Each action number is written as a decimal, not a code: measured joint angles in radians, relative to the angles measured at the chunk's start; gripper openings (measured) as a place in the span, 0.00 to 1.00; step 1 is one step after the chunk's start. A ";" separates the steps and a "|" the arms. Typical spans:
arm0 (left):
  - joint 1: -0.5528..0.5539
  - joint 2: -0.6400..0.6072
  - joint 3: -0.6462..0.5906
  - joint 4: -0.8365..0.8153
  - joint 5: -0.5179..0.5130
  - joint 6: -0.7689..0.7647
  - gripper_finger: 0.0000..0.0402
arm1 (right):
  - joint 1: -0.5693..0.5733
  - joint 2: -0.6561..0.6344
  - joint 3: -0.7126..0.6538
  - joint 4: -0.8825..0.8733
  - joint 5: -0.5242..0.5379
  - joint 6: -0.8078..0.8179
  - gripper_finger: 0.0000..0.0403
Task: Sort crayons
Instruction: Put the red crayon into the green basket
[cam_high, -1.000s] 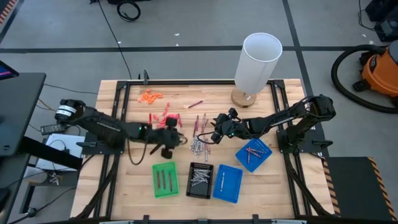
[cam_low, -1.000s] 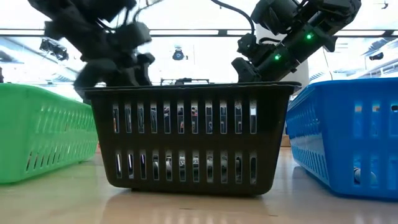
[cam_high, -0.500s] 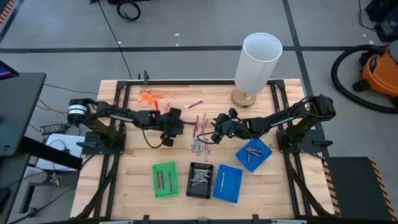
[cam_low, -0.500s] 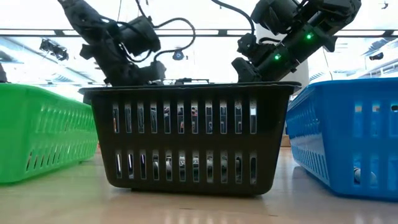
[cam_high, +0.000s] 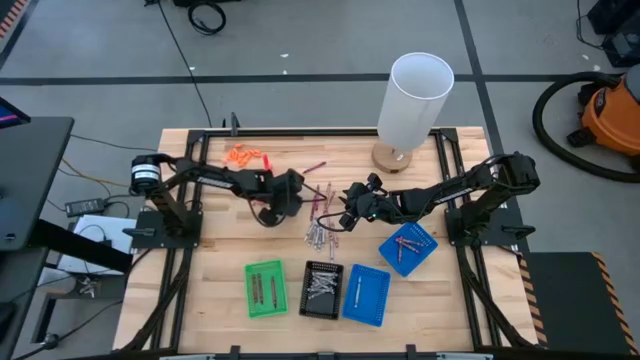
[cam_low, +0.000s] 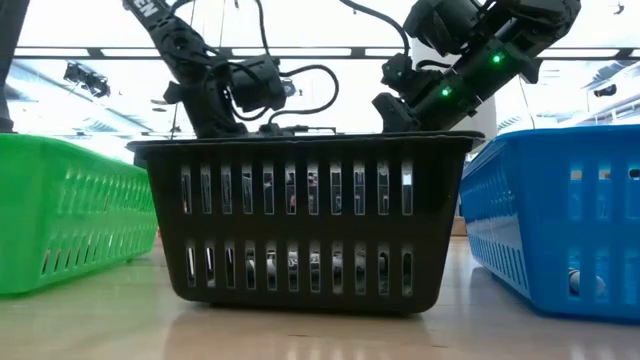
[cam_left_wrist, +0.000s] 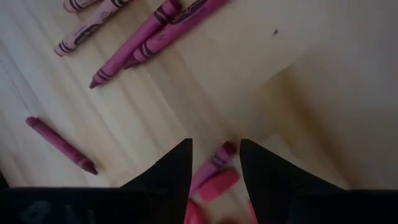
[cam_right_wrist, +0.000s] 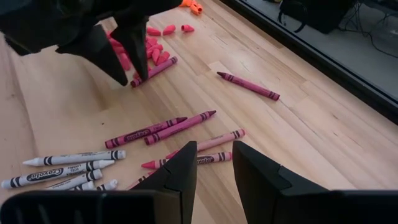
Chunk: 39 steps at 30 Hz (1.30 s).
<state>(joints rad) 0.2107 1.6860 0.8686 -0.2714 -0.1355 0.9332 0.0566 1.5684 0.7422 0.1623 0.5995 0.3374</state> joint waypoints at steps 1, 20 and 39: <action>0.004 0.001 0.005 -0.007 0.000 0.020 0.36 | 0.000 0.000 0.000 0.000 0.000 0.000 0.27; 0.105 0.013 0.010 -0.023 0.184 0.110 0.35 | 0.000 0.000 0.000 0.001 0.000 -0.001 0.27; 0.134 0.138 0.203 -0.248 0.199 0.078 0.35 | 0.001 0.000 0.000 0.023 -0.019 -0.023 0.27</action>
<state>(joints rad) 0.3443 1.8238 1.0714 -0.5197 0.0634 1.0110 0.0579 1.5684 0.7422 0.1856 0.5808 0.3149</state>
